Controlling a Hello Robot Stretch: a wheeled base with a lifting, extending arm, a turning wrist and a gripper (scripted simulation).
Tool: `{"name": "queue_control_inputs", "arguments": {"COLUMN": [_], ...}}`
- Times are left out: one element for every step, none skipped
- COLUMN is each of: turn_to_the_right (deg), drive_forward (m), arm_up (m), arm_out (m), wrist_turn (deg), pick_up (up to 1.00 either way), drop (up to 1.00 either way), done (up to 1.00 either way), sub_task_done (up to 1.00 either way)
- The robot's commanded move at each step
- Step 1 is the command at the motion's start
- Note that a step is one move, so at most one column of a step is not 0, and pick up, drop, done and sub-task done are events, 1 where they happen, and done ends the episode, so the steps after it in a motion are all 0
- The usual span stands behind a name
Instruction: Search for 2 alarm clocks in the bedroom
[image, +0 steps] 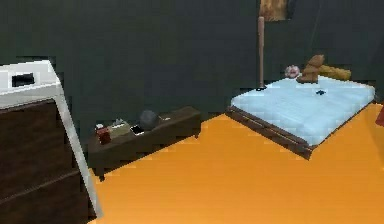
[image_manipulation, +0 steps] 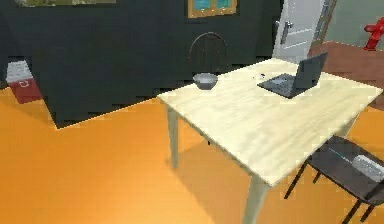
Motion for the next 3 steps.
{"name": "queue_control_inputs", "arguments": {"turn_to_the_right": [-27.0, 0.0, 0.0], "drive_forward": [0.00, 0.80, 0.00], "arm_up": [0.00, 0.00, 0.00], "arm_out": [0.00, 0.00, 0.00], "wrist_turn": [0.0, 0.0, 0.0], "pick_up": [0.00, 0.00, 0.00], "drop": [0.00, 0.00, 0.00], "done": [0.00, 0.00, 1.00], "sub_task_done": [0.00, 0.00, 0.00]}}
